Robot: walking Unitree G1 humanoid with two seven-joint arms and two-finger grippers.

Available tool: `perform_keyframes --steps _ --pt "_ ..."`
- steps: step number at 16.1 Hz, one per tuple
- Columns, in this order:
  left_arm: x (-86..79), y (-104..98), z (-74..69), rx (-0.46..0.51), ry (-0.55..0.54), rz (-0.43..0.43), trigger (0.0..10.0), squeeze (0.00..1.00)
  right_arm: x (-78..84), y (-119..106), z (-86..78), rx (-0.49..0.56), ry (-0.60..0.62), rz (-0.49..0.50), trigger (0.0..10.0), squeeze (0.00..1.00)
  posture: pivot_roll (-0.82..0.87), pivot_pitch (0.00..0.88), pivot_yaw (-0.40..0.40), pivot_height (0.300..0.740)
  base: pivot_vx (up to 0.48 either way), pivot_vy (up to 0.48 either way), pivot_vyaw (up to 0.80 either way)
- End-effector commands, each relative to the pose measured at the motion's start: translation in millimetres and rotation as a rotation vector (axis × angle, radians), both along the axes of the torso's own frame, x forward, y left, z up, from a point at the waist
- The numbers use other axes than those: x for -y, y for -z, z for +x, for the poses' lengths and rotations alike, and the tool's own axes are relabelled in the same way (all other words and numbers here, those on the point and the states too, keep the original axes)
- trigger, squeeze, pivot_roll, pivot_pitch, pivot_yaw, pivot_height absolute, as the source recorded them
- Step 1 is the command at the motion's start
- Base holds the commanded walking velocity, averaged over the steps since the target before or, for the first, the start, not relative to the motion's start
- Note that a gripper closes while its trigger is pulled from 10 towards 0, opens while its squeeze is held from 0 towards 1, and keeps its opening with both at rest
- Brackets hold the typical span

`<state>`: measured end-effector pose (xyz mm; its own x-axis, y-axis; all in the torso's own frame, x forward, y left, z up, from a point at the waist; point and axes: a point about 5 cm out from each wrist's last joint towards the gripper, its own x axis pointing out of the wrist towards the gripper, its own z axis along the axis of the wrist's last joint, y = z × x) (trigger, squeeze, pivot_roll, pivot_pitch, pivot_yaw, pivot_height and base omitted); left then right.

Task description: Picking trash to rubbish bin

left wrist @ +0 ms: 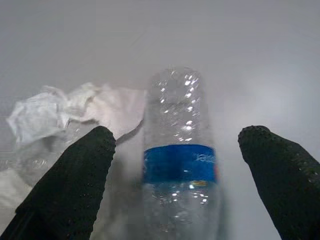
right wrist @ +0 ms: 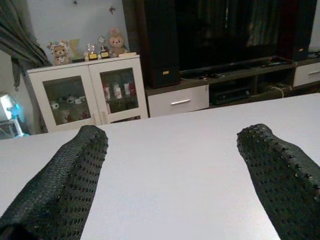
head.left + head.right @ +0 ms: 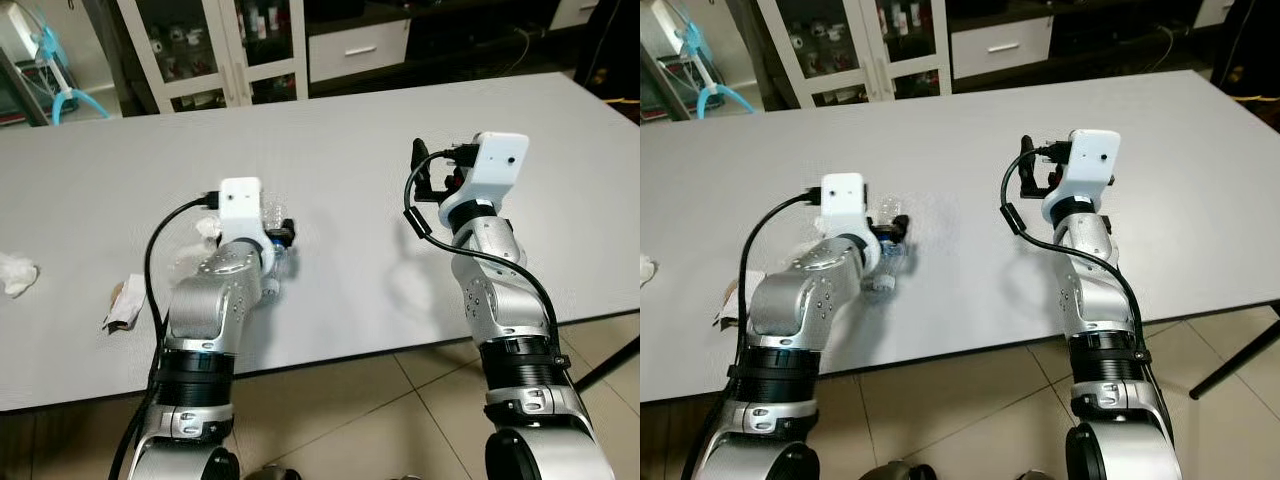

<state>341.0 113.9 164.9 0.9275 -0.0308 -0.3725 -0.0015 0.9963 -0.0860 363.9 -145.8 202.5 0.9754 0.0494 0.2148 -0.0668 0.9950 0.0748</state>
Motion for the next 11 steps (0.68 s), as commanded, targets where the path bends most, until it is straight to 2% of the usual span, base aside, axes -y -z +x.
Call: perform_keyframes --steps 1,5,11 --pt "-3.4 9.2 -1.5 -0.040 -0.023 0.024 10.0 0.00 -5.8 -4.4 -0.7 0.009 -0.027 0.009 10.0 0.00 -0.05 0.078 0.080 0.740 0.000 0.000 0.00" --pt "1.4 2.1 -2.8 -0.034 -0.019 0.018 10.0 0.00 -5.4 -5.7 -0.9 0.013 -0.039 0.007 10.0 0.00 -0.04 0.084 0.072 0.740 0.000 0.000 0.00" --pt "4.7 9.5 -2.6 -0.046 -0.007 0.021 10.0 0.00 -7.0 -6.8 -0.9 0.015 -0.052 0.009 10.0 0.00 -0.04 0.094 0.064 0.740 0.000 0.000 0.00"
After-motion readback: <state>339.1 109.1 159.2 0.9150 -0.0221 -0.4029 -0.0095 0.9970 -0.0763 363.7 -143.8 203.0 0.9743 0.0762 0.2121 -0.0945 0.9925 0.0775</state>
